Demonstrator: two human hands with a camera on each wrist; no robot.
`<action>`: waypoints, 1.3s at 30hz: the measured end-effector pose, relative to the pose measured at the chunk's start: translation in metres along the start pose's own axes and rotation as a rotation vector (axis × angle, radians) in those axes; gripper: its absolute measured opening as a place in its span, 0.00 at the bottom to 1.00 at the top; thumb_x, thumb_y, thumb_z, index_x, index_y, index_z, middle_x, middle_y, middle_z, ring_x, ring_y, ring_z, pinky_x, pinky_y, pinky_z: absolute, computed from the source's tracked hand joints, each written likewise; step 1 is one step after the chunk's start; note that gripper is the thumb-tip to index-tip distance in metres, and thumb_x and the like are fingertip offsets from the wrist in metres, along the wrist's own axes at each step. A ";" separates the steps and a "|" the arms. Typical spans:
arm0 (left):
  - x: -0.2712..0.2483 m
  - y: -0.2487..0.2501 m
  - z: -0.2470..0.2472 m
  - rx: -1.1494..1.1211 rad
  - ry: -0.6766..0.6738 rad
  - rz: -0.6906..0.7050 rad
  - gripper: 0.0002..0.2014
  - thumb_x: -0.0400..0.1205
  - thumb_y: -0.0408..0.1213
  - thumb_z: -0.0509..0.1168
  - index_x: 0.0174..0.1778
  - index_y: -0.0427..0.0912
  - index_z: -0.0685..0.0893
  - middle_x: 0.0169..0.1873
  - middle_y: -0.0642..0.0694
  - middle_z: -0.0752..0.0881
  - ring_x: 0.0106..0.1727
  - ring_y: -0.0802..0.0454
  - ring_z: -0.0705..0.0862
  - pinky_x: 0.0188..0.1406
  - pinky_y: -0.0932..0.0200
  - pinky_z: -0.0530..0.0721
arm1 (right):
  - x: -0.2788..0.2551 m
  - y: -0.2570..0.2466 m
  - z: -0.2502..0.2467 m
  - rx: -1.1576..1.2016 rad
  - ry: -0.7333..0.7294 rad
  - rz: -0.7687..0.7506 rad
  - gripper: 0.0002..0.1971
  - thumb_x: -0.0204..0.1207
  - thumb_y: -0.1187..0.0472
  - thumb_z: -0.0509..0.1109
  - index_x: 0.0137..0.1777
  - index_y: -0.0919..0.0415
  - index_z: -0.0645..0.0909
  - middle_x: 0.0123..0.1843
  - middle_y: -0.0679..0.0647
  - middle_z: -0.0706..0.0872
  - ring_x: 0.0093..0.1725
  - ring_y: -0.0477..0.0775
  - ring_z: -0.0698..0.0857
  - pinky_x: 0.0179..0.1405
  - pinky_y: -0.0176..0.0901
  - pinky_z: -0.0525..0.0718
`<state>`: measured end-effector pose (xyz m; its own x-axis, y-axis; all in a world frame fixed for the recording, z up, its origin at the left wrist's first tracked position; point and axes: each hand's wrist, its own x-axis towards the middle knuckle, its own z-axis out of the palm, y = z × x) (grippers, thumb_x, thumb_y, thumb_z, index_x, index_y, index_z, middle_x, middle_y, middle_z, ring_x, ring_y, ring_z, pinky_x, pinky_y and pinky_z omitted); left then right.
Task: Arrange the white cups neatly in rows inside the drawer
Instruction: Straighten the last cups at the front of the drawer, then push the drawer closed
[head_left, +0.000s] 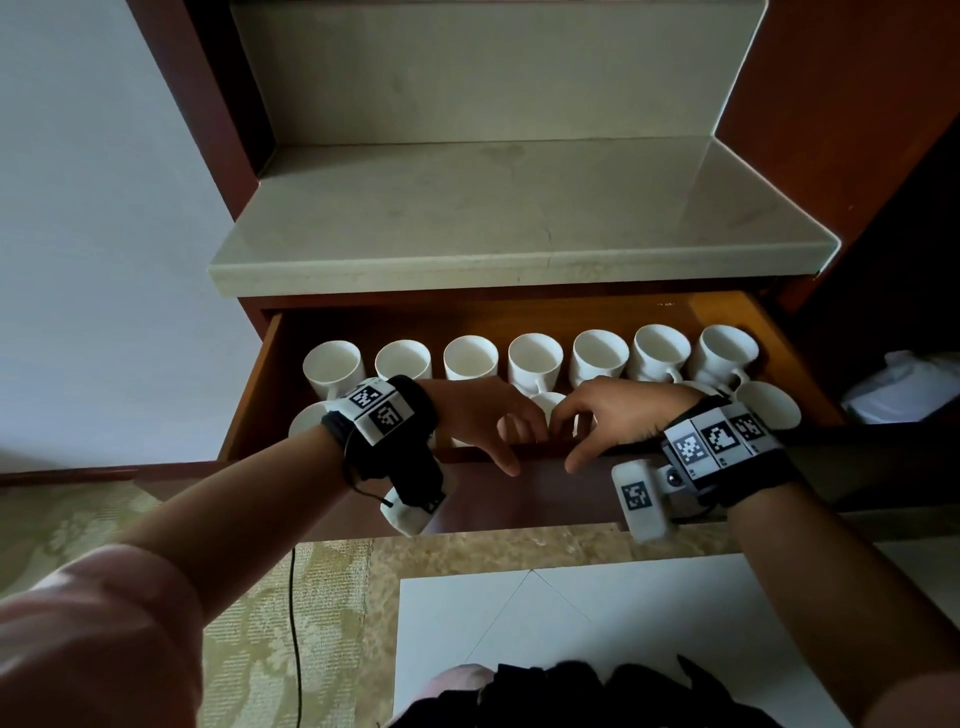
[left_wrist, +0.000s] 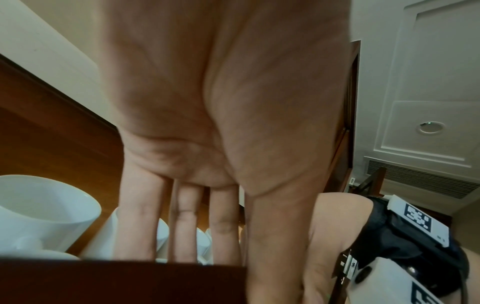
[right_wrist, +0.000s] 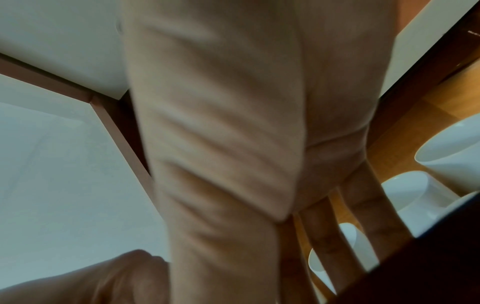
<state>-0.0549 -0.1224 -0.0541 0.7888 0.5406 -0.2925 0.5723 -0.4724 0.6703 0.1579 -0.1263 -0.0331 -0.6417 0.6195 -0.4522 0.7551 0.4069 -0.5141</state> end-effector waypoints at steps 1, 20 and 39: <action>0.000 -0.001 -0.001 -0.003 0.004 -0.001 0.22 0.71 0.37 0.78 0.61 0.43 0.84 0.53 0.48 0.88 0.48 0.63 0.85 0.52 0.73 0.80 | 0.001 0.000 -0.001 0.000 0.002 -0.001 0.12 0.66 0.50 0.81 0.47 0.47 0.84 0.41 0.36 0.86 0.43 0.32 0.83 0.43 0.28 0.77; 0.000 -0.005 -0.014 0.139 0.137 -0.089 0.23 0.71 0.42 0.78 0.62 0.49 0.84 0.53 0.54 0.88 0.49 0.61 0.86 0.49 0.73 0.80 | 0.007 0.008 -0.004 -0.040 0.191 0.016 0.16 0.68 0.52 0.80 0.55 0.51 0.87 0.45 0.42 0.88 0.46 0.50 0.87 0.49 0.43 0.84; 0.006 -0.018 -0.023 0.273 0.506 -0.252 0.13 0.70 0.46 0.77 0.49 0.56 0.87 0.42 0.62 0.87 0.38 0.71 0.80 0.39 0.60 0.81 | 0.036 0.020 -0.011 -0.171 0.539 0.164 0.14 0.66 0.46 0.79 0.52 0.44 0.87 0.49 0.40 0.88 0.51 0.44 0.85 0.45 0.41 0.81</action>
<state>-0.0656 -0.0942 -0.0522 0.4567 0.8895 -0.0144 0.8160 -0.4124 0.4051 0.1513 -0.0880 -0.0518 -0.3895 0.9192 -0.0587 0.8784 0.3516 -0.3237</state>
